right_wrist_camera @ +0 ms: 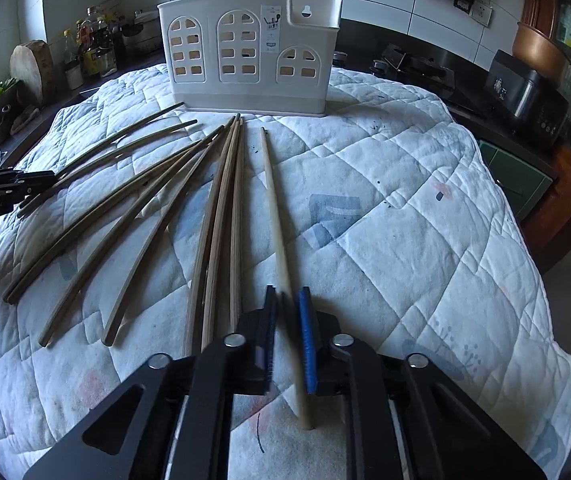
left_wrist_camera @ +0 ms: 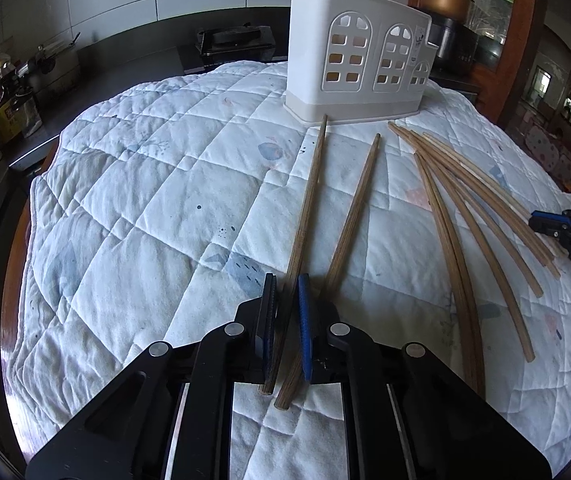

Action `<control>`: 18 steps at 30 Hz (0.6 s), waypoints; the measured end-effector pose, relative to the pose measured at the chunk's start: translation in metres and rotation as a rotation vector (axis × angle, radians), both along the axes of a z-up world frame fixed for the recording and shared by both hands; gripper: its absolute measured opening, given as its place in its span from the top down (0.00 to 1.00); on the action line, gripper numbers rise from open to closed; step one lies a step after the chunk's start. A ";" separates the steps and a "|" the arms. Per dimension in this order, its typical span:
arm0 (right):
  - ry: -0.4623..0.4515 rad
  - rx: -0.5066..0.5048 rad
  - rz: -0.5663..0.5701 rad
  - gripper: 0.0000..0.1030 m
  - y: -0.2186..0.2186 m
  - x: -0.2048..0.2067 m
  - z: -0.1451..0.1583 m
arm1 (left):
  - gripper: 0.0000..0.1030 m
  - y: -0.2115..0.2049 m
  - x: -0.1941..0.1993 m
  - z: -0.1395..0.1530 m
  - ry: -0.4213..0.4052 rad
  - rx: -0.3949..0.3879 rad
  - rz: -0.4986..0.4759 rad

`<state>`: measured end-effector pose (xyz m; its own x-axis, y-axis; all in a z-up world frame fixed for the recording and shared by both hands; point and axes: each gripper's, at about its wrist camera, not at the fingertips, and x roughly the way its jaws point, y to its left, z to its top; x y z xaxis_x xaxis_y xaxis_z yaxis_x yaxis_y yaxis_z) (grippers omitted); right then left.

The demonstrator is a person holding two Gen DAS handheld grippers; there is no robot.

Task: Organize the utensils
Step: 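Close the left tool on a chopstick and lift it from the cloth, then carry the chopstick in the left tool and drop it into the white caddy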

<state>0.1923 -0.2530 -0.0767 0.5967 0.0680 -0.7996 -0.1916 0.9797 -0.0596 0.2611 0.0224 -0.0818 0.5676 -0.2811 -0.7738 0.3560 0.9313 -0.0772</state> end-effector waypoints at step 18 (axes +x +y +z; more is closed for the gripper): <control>-0.228 0.074 0.012 0.93 -0.006 -0.035 0.095 | 0.95 -0.007 -0.037 0.056 -0.114 -0.043 -0.012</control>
<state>0.1572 -0.2588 0.0184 0.7602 0.1297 -0.6366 -0.1934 0.9806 -0.0311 0.2244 0.0156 -0.0261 0.6477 -0.3195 -0.6917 0.3755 0.9238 -0.0751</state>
